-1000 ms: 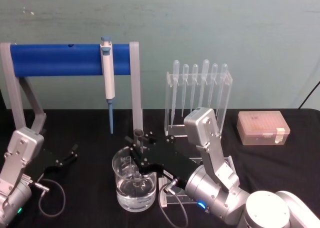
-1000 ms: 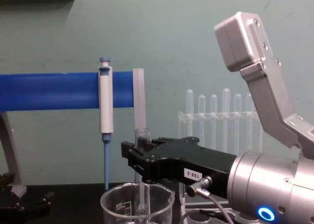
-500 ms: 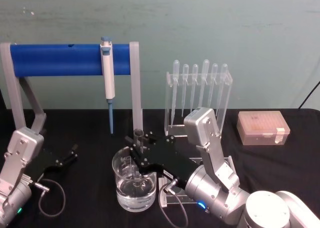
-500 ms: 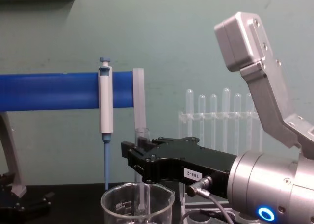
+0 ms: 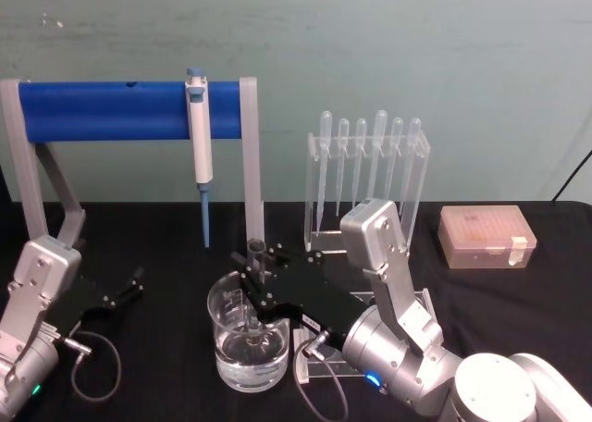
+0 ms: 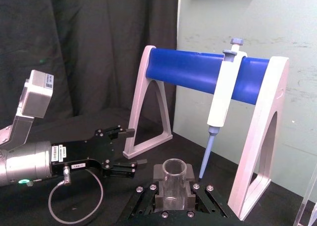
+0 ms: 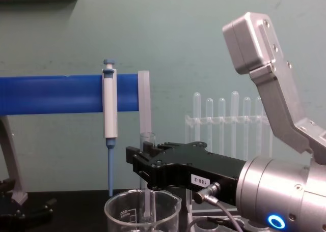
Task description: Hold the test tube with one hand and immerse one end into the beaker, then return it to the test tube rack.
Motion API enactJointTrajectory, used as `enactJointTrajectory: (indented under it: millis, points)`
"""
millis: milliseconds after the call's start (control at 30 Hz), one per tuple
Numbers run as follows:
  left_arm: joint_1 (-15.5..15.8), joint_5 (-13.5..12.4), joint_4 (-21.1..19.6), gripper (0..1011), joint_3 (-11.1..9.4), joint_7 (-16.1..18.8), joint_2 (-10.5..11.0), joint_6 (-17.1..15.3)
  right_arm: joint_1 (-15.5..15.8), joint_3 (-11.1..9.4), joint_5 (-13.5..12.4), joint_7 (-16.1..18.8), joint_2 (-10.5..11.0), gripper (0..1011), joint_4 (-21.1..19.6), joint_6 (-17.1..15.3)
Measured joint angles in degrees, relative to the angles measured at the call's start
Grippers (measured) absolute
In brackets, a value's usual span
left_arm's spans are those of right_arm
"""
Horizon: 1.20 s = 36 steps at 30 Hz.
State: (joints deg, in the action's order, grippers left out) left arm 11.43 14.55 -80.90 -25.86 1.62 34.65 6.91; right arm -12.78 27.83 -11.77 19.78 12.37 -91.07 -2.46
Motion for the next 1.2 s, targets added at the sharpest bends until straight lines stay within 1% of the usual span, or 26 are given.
enactJointTrajectory:
  millis: [1200]
  points:
    - [0.00,0.00,0.00,1000,0.00,0.00,0.00,0.00,0.00,0.00,0.00,0.00,0.00,224,0.00,0.00]
